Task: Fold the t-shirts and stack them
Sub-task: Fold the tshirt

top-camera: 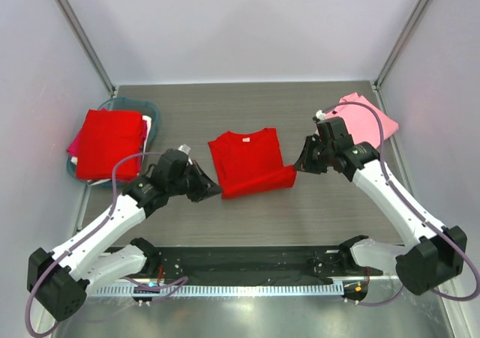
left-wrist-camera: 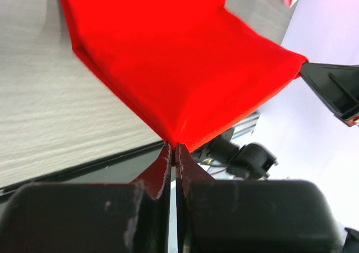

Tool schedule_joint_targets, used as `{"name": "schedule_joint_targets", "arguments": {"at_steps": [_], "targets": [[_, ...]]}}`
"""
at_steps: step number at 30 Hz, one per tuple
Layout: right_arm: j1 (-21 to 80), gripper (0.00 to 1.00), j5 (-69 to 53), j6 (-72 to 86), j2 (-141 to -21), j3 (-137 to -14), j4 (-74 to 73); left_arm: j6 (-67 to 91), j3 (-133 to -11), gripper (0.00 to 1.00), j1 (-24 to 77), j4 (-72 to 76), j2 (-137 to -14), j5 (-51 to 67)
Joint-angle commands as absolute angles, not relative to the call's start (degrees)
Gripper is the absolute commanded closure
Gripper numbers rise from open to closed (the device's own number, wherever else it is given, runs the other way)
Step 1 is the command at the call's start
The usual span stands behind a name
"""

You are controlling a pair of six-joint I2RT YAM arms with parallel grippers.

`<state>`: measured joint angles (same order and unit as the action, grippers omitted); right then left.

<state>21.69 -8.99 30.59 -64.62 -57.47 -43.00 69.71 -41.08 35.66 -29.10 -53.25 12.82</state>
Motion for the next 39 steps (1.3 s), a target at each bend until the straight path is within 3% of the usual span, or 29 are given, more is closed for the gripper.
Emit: {"name": "schedule_joint_targets", "arguments": {"at_steps": [1,17,39], "targets": [[21.53,0.99,-2.82,28.83,-68.54,-63.71,-41.84,68.91,-46.14,1.00,33.75,-29.18,-55.80,11.25],[16.79,0.99,-5.36,27.16,-90.95,-79.18,-35.95,64.95,-58.00,1.00,20.75,-24.88,-71.36,17.05],[14.15,0.99,-9.58,26.54,-112.58,-99.75,-35.51,61.53,-68.37,1.00,12.40,-18.46,-91.40,23.64]]}}
